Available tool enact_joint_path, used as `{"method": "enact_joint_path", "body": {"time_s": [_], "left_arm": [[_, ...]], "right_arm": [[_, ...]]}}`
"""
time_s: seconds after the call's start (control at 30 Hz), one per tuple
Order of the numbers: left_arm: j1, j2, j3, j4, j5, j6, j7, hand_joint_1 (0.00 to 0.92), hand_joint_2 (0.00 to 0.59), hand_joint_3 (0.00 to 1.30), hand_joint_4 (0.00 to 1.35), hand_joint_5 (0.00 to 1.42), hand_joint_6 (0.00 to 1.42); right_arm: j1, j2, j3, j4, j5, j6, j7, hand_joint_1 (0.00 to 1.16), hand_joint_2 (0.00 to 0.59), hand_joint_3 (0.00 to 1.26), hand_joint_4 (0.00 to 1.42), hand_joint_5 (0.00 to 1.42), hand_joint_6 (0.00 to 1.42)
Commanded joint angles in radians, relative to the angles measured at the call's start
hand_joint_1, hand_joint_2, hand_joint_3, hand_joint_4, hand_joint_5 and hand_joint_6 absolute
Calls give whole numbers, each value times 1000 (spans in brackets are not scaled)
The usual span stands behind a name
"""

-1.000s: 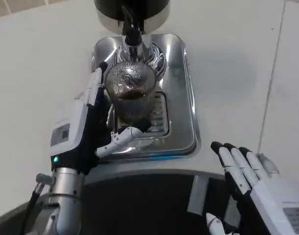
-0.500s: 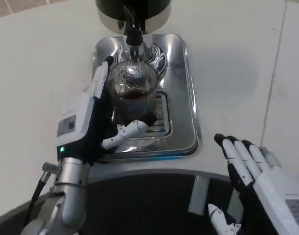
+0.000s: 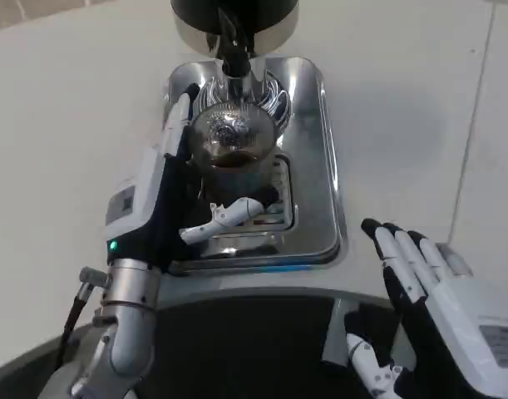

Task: Grasp the cup under the faucet to collect the drink, then remove the cup.

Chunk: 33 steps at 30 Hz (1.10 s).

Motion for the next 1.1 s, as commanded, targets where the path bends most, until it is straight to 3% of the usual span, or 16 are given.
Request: {"method": "enact_joint_path", "body": {"time_s": [0.03, 0.3, 0.47, 0.63, 0.87, 1.1], "left_arm": [[-4, -17, -16, 17, -6, -20, -23, 308, 23, 11, 46, 366, 406], [-10, -34, -30, 20, 6, -33, -31, 298, 27, 71, 94, 429, 492], [-21, -43, -48, 31, 18, -12, -26, 318, 28, 134, 186, 545, 665], [-47, -70, -71, 53, 27, 20, -24, 447, 52, 383, 481, 759, 970], [-81, -137, -77, 69, -8, 61, -40, 587, 74, 691, 774, 976, 1177], [-63, -152, -39, 60, -23, 38, 54, 629, 101, 1014, 1080, 1288, 1420]], "right_arm": [[-18, 8, 0, 12, -2, 17, 20, 215, 548, 0, 0, 0, 0], [-25, 15, -2, 10, -7, 32, 32, 200, 548, 0, 0, 0, 0], [-33, 19, -8, 5, -5, 44, 41, 195, 549, 0, 0, 0, 0], [-41, 23, -14, -4, -6, 57, 49, 159, 542, 0, 0, 0, 0], [-34, 31, -26, -31, -19, 80, 67, 149, 535, 0, 0, 0, 0], [-28, 38, -22, -49, -32, 93, 103, 142, 537, 0, 0, 0, 0]]}}
